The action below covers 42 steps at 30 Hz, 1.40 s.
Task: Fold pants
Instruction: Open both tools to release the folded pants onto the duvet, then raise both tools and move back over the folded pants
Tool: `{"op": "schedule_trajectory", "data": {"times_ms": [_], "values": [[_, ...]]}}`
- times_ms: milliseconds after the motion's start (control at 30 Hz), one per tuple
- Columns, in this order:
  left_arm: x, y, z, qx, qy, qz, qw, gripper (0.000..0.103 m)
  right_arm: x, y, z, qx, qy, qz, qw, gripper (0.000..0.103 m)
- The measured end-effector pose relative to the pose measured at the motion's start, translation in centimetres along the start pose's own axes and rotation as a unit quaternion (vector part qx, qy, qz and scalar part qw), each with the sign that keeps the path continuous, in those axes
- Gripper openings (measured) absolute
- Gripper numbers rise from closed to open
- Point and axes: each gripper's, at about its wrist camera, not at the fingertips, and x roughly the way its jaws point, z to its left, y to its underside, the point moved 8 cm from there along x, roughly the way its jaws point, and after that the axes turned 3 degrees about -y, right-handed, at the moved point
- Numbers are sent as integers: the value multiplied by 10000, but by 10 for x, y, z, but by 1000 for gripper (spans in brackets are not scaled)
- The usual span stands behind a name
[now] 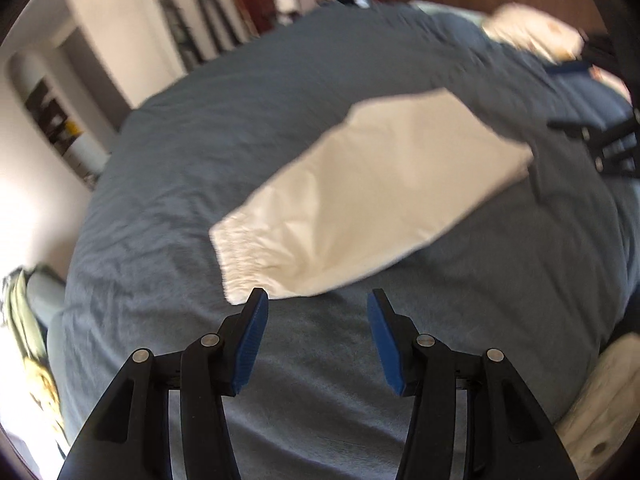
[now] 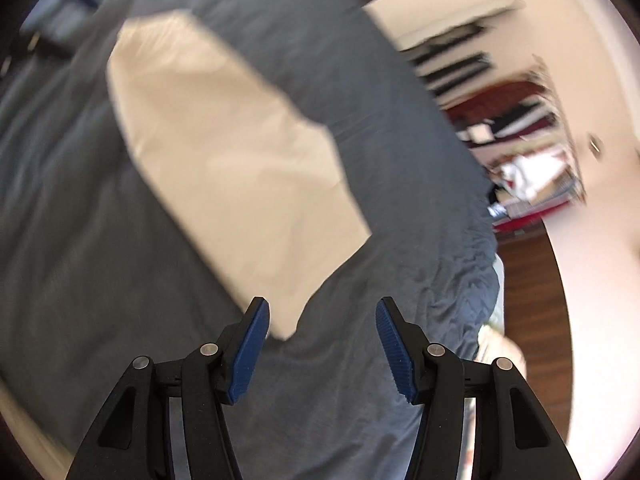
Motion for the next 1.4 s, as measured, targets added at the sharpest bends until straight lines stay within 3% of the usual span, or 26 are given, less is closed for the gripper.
{"op": "schedule_trajectory", "data": {"times_ms": [100, 300, 567, 833, 1100, 1400], "values": [[-16, 0, 12, -450, 33, -247, 9987, 51, -15, -4, -3, 508, 14, -295, 9983, 55], [-32, 9, 41, -1256, -257, -617, 9898, 58, -36, -6, 4, 1332, 72, -725, 9884, 55], [-24, 35, 63, -1555, -460, -596, 9850, 58, -41, -6, 15, 2473, -49, -1046, 9632, 56], [-18, 50, 73, -1966, -619, -876, 9746, 58, -32, 3, 22, 3433, -42, -1210, 9314, 56], [-15, 41, 60, -1901, -822, -1053, 9726, 58, -11, 35, 15, 4399, -54, -1134, 8908, 56], [-2, 17, 38, -1487, -491, -1151, 9809, 58, 7, 67, 12, 5070, -225, -1060, 8551, 56]]}}
